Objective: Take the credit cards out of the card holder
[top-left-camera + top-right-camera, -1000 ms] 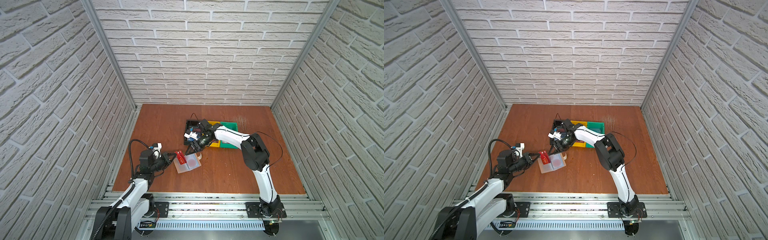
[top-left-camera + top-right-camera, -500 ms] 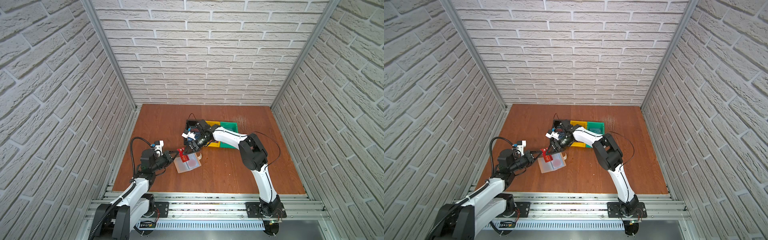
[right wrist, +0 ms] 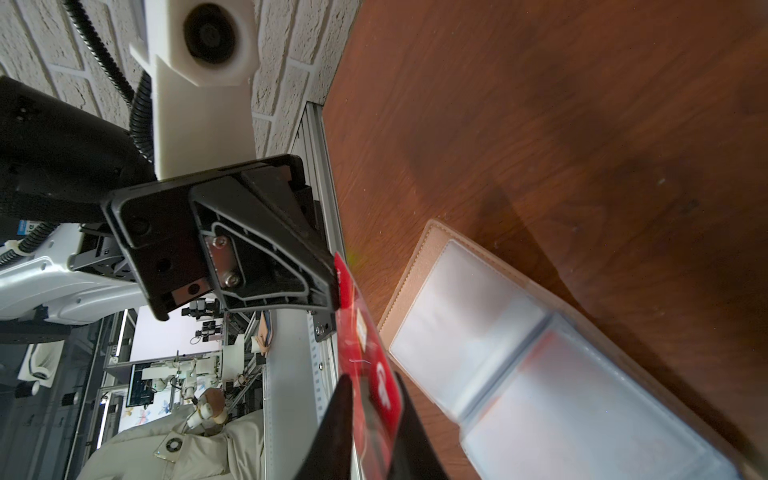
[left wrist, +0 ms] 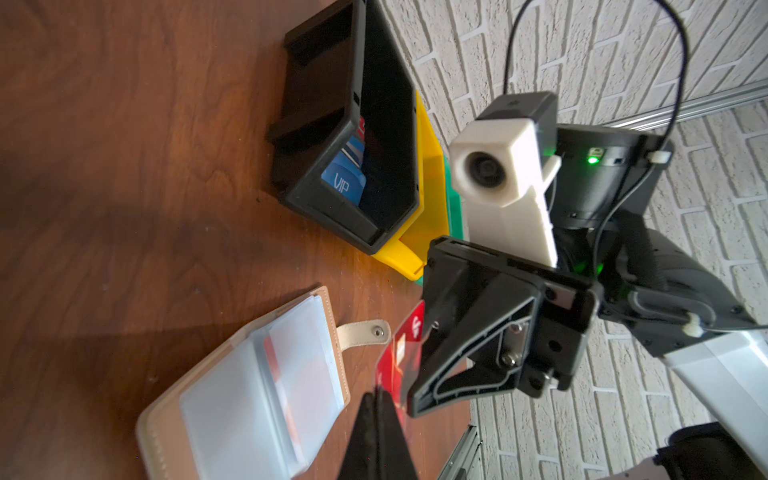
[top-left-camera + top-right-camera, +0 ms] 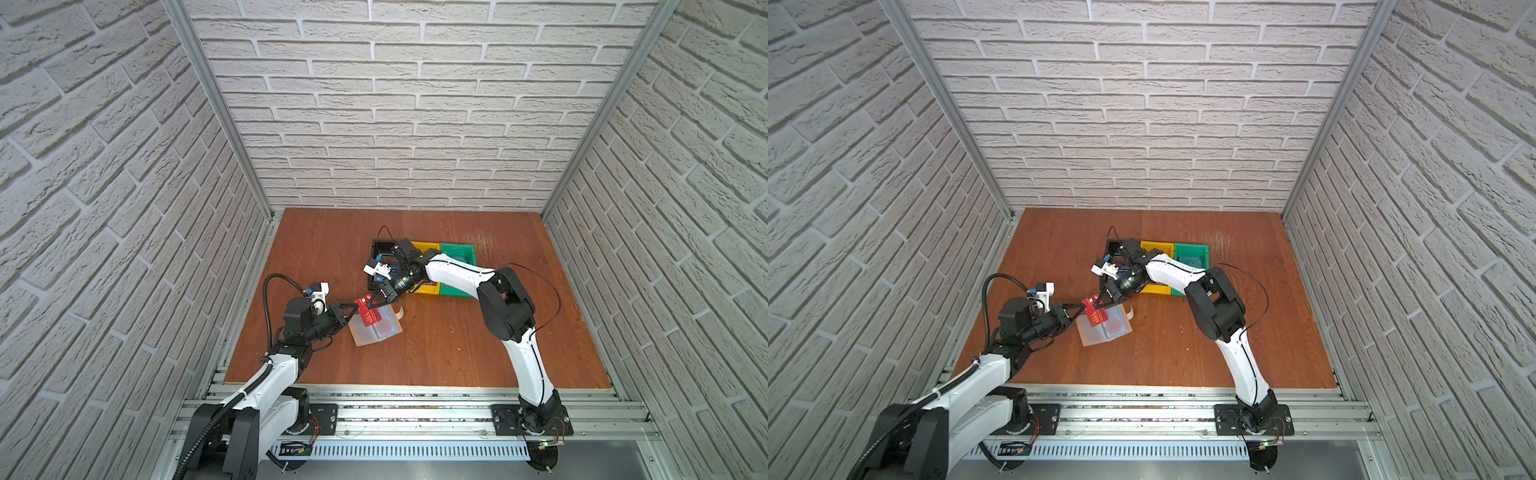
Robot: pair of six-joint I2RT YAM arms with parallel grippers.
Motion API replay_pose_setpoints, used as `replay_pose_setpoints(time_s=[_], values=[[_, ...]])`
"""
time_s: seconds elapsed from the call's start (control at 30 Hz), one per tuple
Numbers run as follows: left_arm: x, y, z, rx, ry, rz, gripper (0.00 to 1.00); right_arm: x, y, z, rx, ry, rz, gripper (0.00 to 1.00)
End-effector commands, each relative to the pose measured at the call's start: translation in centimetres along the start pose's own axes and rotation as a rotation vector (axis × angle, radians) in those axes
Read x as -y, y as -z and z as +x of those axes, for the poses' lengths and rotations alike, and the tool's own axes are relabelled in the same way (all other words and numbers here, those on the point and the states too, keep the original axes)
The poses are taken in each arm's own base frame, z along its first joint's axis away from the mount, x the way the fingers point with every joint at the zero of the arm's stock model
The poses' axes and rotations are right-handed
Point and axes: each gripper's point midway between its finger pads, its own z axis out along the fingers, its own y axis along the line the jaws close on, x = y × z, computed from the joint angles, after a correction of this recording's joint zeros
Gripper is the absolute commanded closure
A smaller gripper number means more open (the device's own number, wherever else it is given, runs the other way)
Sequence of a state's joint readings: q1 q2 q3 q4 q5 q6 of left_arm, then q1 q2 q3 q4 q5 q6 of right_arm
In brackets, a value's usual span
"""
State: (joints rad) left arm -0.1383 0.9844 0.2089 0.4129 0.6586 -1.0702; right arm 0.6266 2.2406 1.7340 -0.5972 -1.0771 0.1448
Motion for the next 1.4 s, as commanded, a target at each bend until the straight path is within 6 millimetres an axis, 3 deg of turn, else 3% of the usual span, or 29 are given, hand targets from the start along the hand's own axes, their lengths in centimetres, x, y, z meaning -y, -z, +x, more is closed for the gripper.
replay_pose_setpoints(time_s=[0.0, 0.23, 0.37, 0.53, 0.7, 0.93, 1.17, 1.37], values=[[0.3, 0.1, -0.4, 0.006, -0.045, -0.021, 0.87, -2.8, 0.3, -0.2, -0.003, 0.063, -0.060, 0.93], [-0.5, 0.3, 0.0, -0.019, -0.059, -0.078, 0.78, -3.3, 1.6, 0.7, -0.046, 0.095, -0.006, 0.94], [-0.8, 0.1, 0.0, -0.028, -0.062, -0.097, 0.78, -4.2, 3.9, 1.0, -0.054, 0.156, 0.065, 0.95], [-1.3, -1.2, 0.2, -0.064, -0.077, -0.129, 0.77, -3.4, 8.0, 1.9, -0.123, 0.229, 0.357, 0.95], [-1.0, -3.2, 0.6, -0.115, -0.083, -0.129, 0.79, -1.6, 13.6, 2.3, -0.207, 0.298, 0.722, 0.94], [-1.2, -4.9, 1.0, -0.152, -0.069, -0.121, 0.80, 0.2, 19.1, 1.8, -0.271, 0.358, 0.975, 0.95], [-1.6, -5.5, 1.4, -0.176, -0.058, -0.134, 0.79, 2.8, 20.7, 1.4, -0.381, 0.445, 1.084, 0.95], [-1.4, -6.0, 1.2, -0.185, -0.052, -0.123, 0.79, 4.2, 20.2, 0.1, -0.410, 0.534, 1.080, 0.95]])
